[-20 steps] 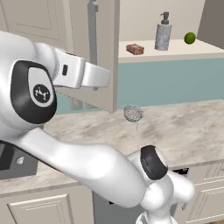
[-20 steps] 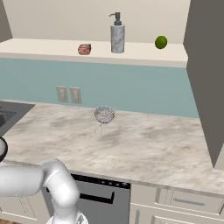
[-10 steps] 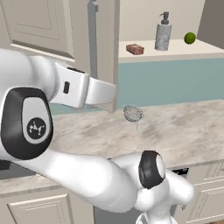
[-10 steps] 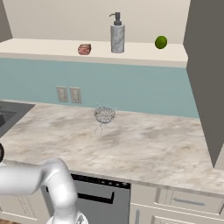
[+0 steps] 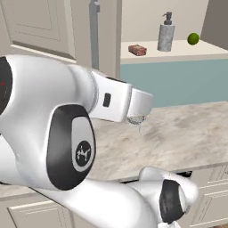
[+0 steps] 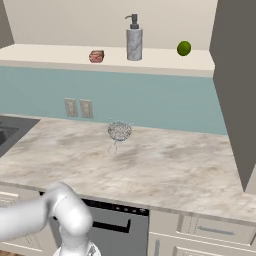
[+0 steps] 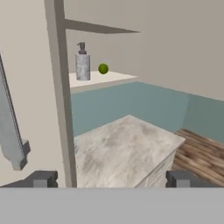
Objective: Pick the bar soap and soap dispenser from the cabinet and place them on the counter.
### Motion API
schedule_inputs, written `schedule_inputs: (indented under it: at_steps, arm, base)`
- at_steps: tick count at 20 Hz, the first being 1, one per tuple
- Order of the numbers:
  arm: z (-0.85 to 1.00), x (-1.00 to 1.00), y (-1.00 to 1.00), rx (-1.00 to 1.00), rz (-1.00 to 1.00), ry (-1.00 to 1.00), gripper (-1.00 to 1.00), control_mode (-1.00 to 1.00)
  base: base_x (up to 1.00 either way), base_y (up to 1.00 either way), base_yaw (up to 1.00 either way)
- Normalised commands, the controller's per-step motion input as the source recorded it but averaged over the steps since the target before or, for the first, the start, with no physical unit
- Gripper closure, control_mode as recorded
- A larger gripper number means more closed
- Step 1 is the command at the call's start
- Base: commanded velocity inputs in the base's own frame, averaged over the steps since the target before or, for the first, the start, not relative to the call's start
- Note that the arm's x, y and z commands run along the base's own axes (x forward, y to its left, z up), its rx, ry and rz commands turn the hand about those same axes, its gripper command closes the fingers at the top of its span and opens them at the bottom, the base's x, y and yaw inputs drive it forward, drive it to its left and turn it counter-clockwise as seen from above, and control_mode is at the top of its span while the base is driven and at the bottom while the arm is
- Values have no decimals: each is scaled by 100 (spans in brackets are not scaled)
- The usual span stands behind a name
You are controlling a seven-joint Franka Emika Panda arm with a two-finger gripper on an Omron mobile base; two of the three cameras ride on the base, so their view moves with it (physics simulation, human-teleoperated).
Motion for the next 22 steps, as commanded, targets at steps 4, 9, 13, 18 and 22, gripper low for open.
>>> schedule_inputs:
  at_steps: [4,9,13,18,22]
  arm:
    - [4,-7,-39,5,4,8,-100,-100]
    - [10,-20,-35,7,6,2,-100,-100]
    - [14,-27,-31,7,6,5,-100,-100]
    - [9,-31,-24,6,9,6,-100,-100]
    - [2,-24,-15,6,13,6,-100,-100]
  base:
    - [0,0,0]
    - [0,0,0]
    - [0,0,0]
    - [0,0,0]
    - [0,0,0]
